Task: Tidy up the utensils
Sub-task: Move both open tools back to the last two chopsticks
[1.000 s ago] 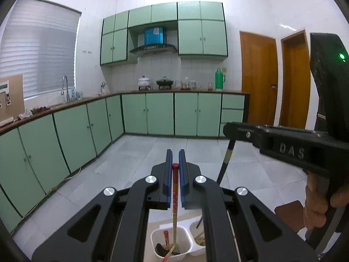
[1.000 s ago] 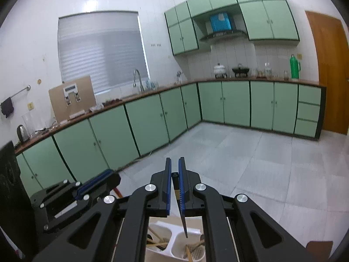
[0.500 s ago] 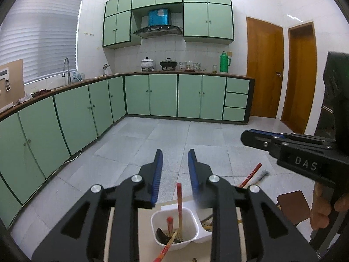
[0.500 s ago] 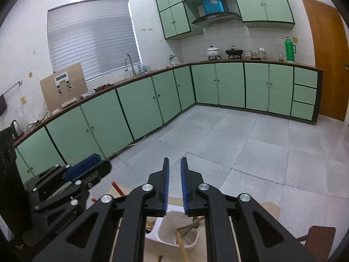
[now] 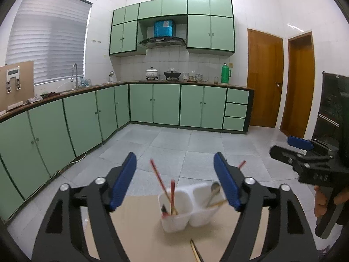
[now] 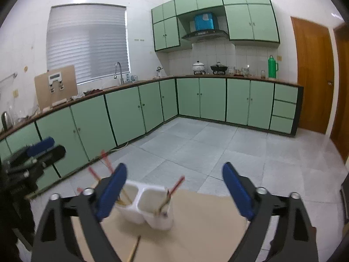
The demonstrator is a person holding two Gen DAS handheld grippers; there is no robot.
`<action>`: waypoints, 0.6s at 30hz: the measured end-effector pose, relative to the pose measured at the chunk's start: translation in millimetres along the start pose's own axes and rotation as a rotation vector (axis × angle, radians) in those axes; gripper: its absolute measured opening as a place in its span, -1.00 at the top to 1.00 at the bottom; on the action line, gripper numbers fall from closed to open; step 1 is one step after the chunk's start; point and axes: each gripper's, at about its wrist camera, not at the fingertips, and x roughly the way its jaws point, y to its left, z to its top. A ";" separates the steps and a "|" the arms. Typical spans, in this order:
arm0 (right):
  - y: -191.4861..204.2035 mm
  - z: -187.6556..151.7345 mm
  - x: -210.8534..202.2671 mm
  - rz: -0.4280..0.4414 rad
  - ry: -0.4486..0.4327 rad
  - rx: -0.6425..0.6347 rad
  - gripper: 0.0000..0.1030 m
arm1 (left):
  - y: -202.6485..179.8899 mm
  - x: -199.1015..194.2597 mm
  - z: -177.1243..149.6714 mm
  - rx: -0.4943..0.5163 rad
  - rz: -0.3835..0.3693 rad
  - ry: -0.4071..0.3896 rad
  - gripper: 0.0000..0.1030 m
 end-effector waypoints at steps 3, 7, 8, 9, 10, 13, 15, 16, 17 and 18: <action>8.8 -23.9 -22.6 0.000 -0.005 -0.024 -0.88 | -1.2 -23.8 -20.3 -0.010 -0.001 0.008 -0.54; 21.0 -59.8 -45.9 0.007 0.010 -0.038 -0.88 | -4.9 -50.7 -55.2 -0.007 0.021 0.039 -0.60; 22.2 -67.0 -49.7 0.008 0.015 -0.040 -0.88 | -5.3 -56.3 -64.9 -0.001 0.028 0.048 -0.60; 25.6 -77.6 -54.3 0.008 0.023 -0.039 -0.88 | -6.4 -60.2 -73.3 0.004 0.034 0.060 -0.61; 28.6 -86.6 -57.3 0.009 0.035 -0.035 -0.88 | -7.5 -64.8 -84.7 0.008 0.039 0.079 -0.61; 35.6 -109.3 -63.3 0.036 0.077 -0.005 -0.88 | -9.9 -75.4 -111.3 0.021 0.051 0.115 -0.61; 38.8 -122.6 -67.1 0.050 0.100 0.013 -0.88 | -8.0 -82.3 -125.7 0.012 0.046 0.137 -0.61; 40.9 -130.5 -68.4 0.048 0.110 0.025 -0.88 | -7.2 -85.2 -131.9 0.009 0.045 0.144 -0.61; 42.5 -137.3 -69.4 0.046 0.119 0.034 -0.88 | -7.2 -87.1 -140.6 0.014 0.050 0.156 -0.62; 43.5 -142.1 -70.2 0.045 0.127 0.039 -0.88 | -8.0 -88.1 -147.6 0.023 0.061 0.170 -0.62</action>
